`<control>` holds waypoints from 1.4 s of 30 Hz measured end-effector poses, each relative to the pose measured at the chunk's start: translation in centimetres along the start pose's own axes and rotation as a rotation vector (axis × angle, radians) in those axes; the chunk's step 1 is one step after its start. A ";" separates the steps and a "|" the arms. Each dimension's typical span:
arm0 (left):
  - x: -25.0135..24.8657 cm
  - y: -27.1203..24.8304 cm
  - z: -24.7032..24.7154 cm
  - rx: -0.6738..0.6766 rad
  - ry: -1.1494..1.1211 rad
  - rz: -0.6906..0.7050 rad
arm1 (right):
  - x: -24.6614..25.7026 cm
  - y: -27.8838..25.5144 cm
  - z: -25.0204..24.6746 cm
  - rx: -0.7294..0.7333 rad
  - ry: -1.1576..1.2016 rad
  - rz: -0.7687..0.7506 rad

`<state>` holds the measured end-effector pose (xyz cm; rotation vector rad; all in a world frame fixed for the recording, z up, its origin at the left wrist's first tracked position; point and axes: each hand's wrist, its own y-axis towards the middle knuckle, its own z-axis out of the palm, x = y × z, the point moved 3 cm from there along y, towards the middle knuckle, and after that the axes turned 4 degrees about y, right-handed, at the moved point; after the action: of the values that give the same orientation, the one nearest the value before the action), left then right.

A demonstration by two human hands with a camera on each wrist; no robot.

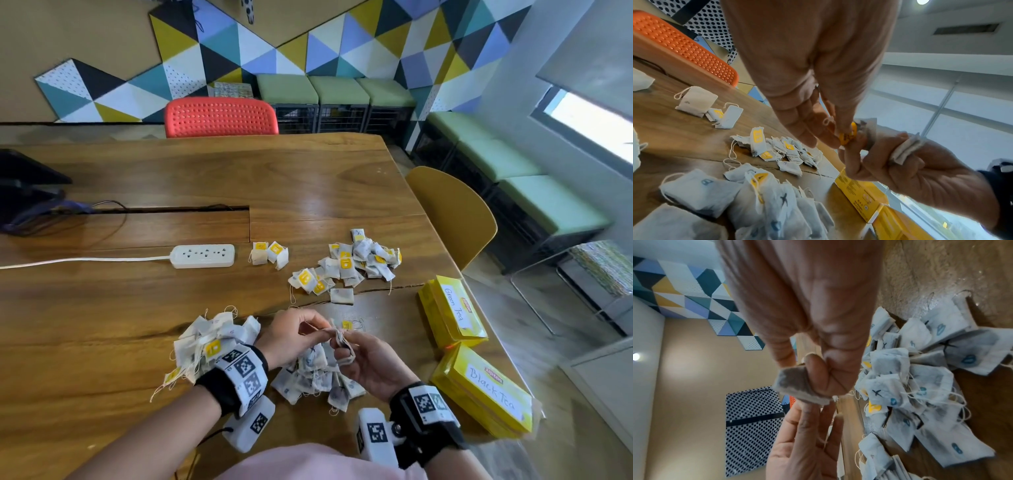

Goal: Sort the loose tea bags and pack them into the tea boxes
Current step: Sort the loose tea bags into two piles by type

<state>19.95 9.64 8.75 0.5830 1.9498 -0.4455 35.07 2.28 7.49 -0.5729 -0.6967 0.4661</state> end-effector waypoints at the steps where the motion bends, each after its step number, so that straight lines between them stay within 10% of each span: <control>1: 0.0 -0.2 -0.1 -0.007 0.002 -0.002 | -0.1 0.0 -0.1 -0.009 -0.005 0.009; 11: 1.9 -1.0 -2.4 -0.058 -0.272 -0.260 | -0.3 -0.3 -0.8 -0.020 0.148 -0.031; 30: 1.4 -3.8 -3.9 -0.187 -0.046 0.148 | 0.5 -1.3 0.3 0.240 0.207 -0.024; 42: 1.6 -4.6 -3.9 -0.030 0.203 0.176 | -1.3 1.9 2.9 0.041 -0.273 0.166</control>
<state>13.80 8.34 9.18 0.7991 2.0704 -0.2538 31.80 3.88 7.52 -0.5353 -0.9015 0.7205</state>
